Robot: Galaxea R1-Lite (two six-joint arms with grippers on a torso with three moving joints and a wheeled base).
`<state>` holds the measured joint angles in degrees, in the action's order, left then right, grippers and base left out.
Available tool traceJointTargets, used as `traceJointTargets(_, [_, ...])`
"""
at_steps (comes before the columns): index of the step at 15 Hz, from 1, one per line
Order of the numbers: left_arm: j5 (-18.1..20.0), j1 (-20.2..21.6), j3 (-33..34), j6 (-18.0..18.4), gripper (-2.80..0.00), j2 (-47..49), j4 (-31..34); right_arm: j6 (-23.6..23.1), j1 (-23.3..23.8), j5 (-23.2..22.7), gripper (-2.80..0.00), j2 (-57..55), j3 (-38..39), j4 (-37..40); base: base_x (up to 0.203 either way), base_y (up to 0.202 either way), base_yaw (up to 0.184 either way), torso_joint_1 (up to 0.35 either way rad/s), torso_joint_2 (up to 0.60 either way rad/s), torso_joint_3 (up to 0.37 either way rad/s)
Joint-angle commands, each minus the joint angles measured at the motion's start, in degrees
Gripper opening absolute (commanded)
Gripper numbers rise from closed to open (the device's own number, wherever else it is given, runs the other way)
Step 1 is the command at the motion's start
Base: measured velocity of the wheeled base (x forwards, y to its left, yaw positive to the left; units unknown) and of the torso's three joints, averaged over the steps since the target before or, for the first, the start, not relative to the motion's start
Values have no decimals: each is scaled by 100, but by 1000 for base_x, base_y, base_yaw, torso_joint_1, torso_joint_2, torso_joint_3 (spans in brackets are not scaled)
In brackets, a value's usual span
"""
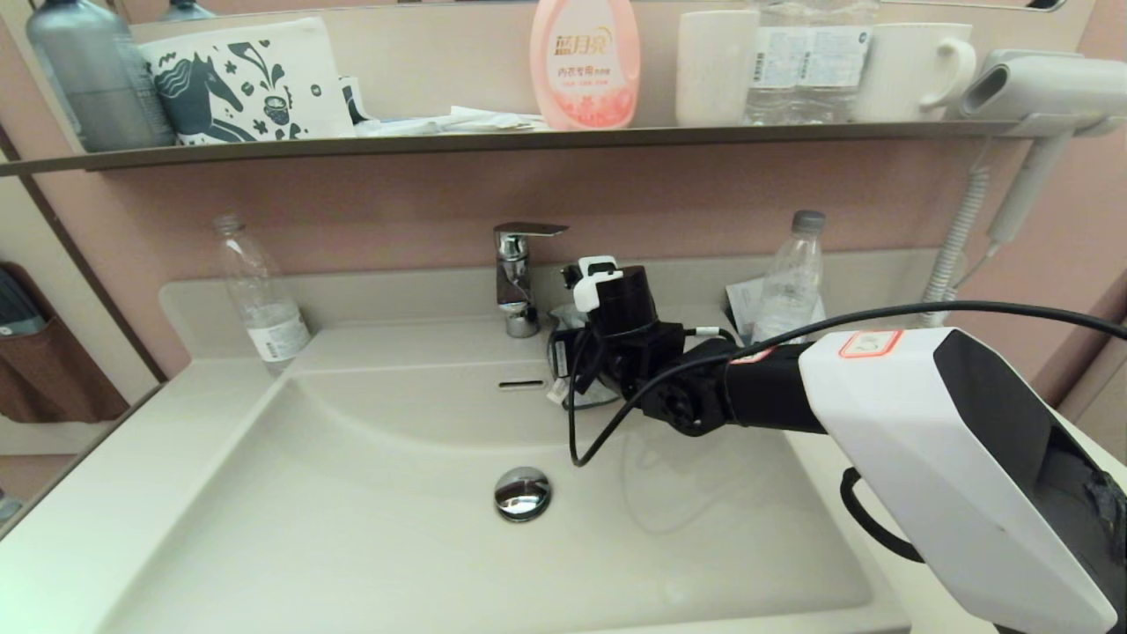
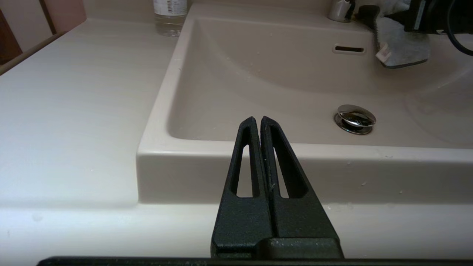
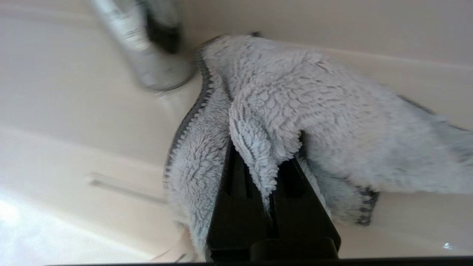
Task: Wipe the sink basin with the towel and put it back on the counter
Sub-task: Wipe the sink
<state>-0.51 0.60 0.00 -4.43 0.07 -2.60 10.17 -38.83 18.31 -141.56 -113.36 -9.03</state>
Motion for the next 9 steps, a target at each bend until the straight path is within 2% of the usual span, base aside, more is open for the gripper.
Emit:
traceJointTargets(1, [-2, 2, 0, -5, -280, 1, -4, 10, 227, 82, -280, 78, 10, 9, 0, 0, 0, 0, 0, 0])
traceJointTargets(4, [-2, 2, 0, -5, -280, 1, -4, 19, 684, 240, -280, 200, 253, 48, 0, 0, 0, 0, 0, 0])
traceJointTargets(9, [-2, 2, 0, -5, -280, 1, -4, 40, 1080, 253, -280, 957, 1345, 27, 0, 0, 0, 0, 0, 0])
